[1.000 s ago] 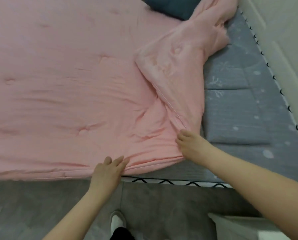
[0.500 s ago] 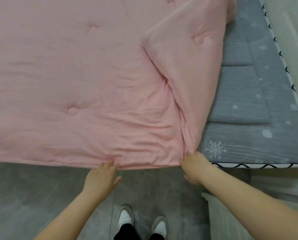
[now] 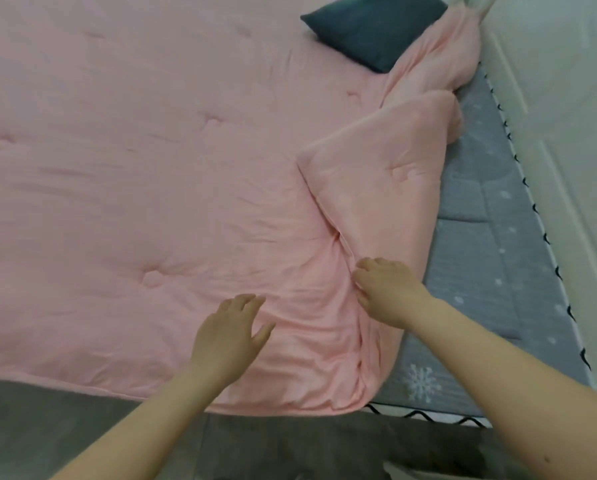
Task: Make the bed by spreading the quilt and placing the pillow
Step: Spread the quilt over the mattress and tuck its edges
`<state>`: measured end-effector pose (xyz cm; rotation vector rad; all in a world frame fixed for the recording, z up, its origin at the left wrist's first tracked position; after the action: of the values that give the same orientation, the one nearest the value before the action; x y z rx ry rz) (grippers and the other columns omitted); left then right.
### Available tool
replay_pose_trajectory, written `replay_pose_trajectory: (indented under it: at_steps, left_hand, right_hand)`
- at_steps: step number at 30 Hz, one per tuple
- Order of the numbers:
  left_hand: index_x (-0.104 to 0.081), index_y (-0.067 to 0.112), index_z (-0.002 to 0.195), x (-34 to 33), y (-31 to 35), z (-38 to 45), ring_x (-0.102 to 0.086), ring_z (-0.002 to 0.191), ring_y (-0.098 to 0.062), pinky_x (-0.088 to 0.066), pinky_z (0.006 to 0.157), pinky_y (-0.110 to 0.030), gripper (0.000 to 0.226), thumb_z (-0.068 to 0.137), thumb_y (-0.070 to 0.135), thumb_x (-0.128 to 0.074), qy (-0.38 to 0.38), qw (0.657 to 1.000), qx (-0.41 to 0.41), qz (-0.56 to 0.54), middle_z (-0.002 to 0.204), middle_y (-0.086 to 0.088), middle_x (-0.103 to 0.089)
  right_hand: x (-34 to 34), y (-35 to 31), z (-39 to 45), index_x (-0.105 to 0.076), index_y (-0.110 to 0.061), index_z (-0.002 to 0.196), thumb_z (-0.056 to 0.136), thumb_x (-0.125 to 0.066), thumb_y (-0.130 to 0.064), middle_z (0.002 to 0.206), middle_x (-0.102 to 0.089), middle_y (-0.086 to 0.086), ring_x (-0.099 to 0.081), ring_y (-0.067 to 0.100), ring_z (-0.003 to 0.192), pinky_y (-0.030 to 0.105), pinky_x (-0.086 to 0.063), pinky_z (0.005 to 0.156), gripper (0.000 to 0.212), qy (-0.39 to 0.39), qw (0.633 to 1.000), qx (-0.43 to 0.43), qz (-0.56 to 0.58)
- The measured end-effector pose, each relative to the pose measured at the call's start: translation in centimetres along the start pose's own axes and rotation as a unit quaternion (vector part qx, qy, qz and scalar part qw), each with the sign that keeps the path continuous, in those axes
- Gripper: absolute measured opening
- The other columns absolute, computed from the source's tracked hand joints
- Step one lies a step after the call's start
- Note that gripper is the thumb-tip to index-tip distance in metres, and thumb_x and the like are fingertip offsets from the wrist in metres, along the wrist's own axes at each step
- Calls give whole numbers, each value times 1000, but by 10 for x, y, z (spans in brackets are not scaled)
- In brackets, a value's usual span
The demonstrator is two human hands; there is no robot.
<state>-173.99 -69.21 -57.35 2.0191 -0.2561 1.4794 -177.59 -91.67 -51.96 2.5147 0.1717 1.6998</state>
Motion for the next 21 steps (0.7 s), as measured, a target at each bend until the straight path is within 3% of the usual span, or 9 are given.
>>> replay_pose_trajectory:
  at_steps: [7, 11, 14, 17, 19, 21]
  left_hand:
    - [-49, 25, 132, -26, 32, 56, -50, 119, -19, -49, 85, -36, 77, 75, 65, -17, -14, 998, 26, -50, 133, 6, -52]
    - [-35, 31, 139, -45, 60, 97, -39, 126, -12, -40, 95, -29, 56, 90, 57, -37, -40, 992, 74, -94, 140, 12, -40]
    - [-27, 31, 144, -57, 80, 127, -36, 129, -12, -38, 99, -29, 61, 89, 49, -47, -36, 978, 115, -169, 143, 10, -37]
    - [-29, 25, 144, -79, 95, 146, -41, 128, -12, -37, 104, -31, 70, 84, 49, -57, -21, 930, 201, -306, 141, 7, -41]
    - [-39, 21, 139, -94, 103, 155, -53, 112, -10, -42, 98, -27, 69, 80, 47, -63, -16, 869, 276, -411, 130, 3, -53]
    - [-52, 16, 127, -104, 112, 163, -58, 89, 1, -44, 83, -12, 55, 79, 36, -70, -4, 813, 312, -491, 108, 5, -63]
  right_hand:
    - [-1, 63, 61, -45, -16, 128, 89, -44, -17, 138, -42, 5, -46, 27, 120, 37, -38, 97, 39, 5, 999, 16, -32]
    - [-10, 90, 98, -34, -16, 137, 82, -49, 1, 151, -26, 5, -39, 25, 129, 35, -33, 102, 60, -28, 997, 66, -40]
    - [-9, 104, 126, -29, -15, 142, 83, -45, 2, 156, -17, 4, -31, 23, 137, 36, -27, 109, 63, -40, 992, 112, -52]
    - [-8, 110, 158, -23, -15, 146, 86, -40, 1, 158, -12, 2, -24, 21, 141, 35, -20, 112, 65, -40, 987, 151, -49]
    - [-10, 104, 183, -15, -17, 149, 87, -38, 3, 159, -7, -2, -16, 18, 144, 35, -11, 116, 69, -37, 977, 198, -64]
    - [-16, 91, 202, -9, -20, 150, 89, -37, 3, 160, -2, -4, -7, 17, 147, 37, -2, 117, 71, -48, 957, 264, -112]
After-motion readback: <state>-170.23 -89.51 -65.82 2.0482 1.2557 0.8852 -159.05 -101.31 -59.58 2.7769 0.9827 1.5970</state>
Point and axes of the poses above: each hand's wrist, its own z-axis towards the middle knuckle, its own x-axis out of the back of the hand, y = z × x, the point moved 5 cm from there along z, towards the middle knuckle
